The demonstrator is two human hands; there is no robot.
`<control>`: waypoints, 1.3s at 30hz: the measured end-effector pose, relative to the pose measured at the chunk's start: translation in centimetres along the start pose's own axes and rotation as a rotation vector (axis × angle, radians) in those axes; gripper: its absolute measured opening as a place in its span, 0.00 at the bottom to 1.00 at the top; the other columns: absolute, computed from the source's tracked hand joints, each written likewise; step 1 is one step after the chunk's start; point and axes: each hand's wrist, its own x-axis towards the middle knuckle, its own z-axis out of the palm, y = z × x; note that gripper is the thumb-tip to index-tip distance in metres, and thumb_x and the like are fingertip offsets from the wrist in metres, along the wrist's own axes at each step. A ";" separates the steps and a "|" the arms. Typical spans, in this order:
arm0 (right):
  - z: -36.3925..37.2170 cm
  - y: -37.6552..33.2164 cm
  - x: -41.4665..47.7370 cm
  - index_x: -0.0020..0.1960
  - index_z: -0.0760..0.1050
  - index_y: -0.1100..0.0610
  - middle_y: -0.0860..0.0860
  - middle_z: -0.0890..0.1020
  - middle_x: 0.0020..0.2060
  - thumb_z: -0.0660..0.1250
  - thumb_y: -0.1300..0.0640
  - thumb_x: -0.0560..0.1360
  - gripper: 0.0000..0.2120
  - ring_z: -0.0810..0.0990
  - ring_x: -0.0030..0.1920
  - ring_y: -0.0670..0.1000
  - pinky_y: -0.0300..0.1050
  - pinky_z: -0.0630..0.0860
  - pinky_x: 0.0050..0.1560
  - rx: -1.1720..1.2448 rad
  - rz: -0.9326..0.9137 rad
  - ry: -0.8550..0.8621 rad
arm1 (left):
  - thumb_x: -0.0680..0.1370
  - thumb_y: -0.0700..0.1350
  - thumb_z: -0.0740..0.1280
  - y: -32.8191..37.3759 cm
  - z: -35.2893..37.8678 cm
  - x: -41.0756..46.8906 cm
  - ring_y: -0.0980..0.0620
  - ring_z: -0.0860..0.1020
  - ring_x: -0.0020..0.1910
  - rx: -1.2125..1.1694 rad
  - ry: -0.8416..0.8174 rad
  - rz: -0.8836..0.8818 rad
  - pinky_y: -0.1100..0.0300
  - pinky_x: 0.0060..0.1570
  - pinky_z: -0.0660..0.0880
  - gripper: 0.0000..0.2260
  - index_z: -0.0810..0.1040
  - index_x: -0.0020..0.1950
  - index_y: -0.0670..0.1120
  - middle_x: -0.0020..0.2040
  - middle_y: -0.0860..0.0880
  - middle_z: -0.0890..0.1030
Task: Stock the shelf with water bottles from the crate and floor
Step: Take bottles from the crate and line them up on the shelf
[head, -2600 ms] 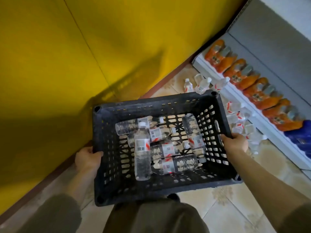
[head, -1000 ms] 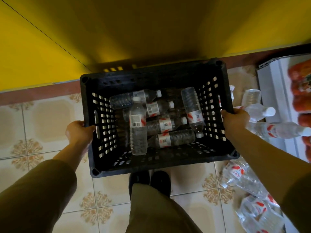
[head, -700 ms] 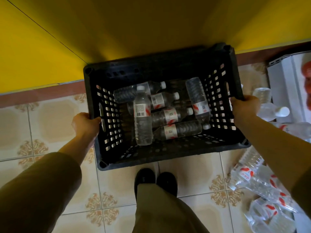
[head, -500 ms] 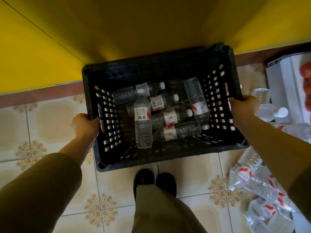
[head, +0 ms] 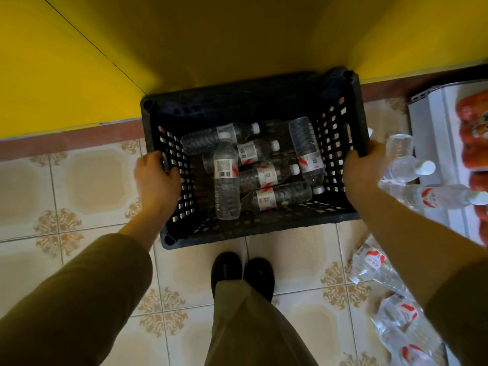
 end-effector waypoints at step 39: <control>-14.4 -15.6 -15.2 0.61 0.73 0.54 0.50 0.81 0.50 0.62 0.54 0.78 0.13 0.80 0.50 0.49 0.45 0.78 0.52 0.449 0.124 -1.190 | 0.68 0.33 0.68 14.1 -13.9 -12.6 0.45 0.79 0.57 -0.747 -1.105 0.172 0.48 0.56 0.77 0.28 0.69 0.66 0.48 0.57 0.45 0.80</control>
